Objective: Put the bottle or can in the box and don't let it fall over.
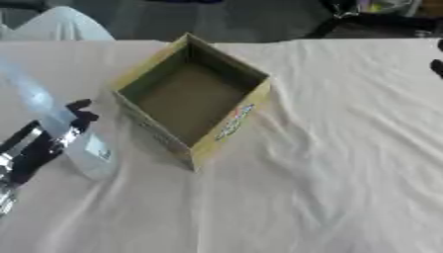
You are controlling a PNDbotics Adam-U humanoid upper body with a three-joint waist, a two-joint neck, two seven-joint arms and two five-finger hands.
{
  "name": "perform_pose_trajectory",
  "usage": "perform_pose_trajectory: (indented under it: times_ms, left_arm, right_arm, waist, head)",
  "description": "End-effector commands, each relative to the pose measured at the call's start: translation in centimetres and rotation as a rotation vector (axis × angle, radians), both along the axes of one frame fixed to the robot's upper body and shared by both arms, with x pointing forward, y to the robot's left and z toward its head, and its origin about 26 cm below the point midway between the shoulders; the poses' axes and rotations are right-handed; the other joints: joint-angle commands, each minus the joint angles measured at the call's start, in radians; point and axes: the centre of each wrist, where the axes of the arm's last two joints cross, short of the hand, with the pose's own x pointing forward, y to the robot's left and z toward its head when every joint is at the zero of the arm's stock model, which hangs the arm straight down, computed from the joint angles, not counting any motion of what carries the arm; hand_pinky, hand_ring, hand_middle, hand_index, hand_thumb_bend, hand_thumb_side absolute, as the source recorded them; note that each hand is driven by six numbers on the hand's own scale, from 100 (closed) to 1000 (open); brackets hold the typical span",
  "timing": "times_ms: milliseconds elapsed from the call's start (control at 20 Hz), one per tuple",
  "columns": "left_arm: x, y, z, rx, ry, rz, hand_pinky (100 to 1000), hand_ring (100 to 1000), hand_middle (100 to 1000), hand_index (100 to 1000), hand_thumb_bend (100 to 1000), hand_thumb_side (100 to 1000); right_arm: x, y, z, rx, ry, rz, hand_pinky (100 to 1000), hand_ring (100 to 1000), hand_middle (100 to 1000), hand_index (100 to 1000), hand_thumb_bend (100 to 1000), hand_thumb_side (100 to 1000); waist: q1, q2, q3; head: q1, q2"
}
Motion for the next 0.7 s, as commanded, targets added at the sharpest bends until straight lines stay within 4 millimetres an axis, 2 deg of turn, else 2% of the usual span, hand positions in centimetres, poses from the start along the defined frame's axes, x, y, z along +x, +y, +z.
perform_pose_trajectory:
  times_ms: [50,100,300,350,500,600,700]
  left_arm:
    - [0.12,-0.16,-0.8,0.034,0.034,-0.01,1000,1000,1000,765,100,560]
    - [0.15,-0.19,-0.85,0.039,0.032,-0.01,1000,1000,1000,757,100,496]
    - [0.23,-0.32,-1.01,0.055,0.02,-0.009,1000,1000,1000,711,100,406]
    - [0.25,-0.32,-1.1,0.057,0.022,-0.007,1000,1000,1000,708,100,404]
    - [0.31,-0.28,-1.38,0.058,0.031,0.0,1000,1000,1000,599,100,372]
    - [0.37,-0.21,-1.61,0.059,0.039,0.008,1000,1000,1000,563,100,354]
    - [0.43,-0.15,-1.77,0.055,0.041,0.02,1000,998,1000,528,100,377]
  right_arm:
    - [-0.33,-0.01,1.19,-0.024,-0.04,0.006,1000,1000,978,1000,100,470]
    - [-0.34,-0.02,1.2,-0.024,-0.04,0.006,1000,1000,978,1000,100,470]
    - [-0.34,-0.04,1.23,-0.021,-0.039,0.005,1000,1000,978,1000,100,470]
    - [-0.33,-0.04,1.24,-0.02,-0.039,0.005,1000,1000,978,1000,100,470]
    - [-0.33,-0.04,1.26,-0.019,-0.039,0.005,1000,1000,978,1000,100,470]
    - [-0.33,-0.04,1.27,-0.019,-0.04,0.005,1000,1000,978,1000,100,470]
    - [-0.33,-0.04,1.27,-0.019,-0.04,0.005,1000,1000,978,1000,100,470]
  waist:
    - [-0.004,-0.012,-0.003]
    - [-0.004,-0.012,-0.003]
    - [-0.003,-0.013,-0.004]
    - [-0.002,-0.013,-0.004]
    - [-0.002,-0.013,-0.005]
    - [-0.002,-0.012,-0.005]
    - [-0.002,-0.012,-0.005]
  head:
    - [0.002,-0.02]
    - [0.003,-0.021]
    - [0.004,-0.021]
    - [0.004,-0.021]
    - [0.003,-0.023]
    - [0.002,-0.024]
    - [0.002,-0.023]
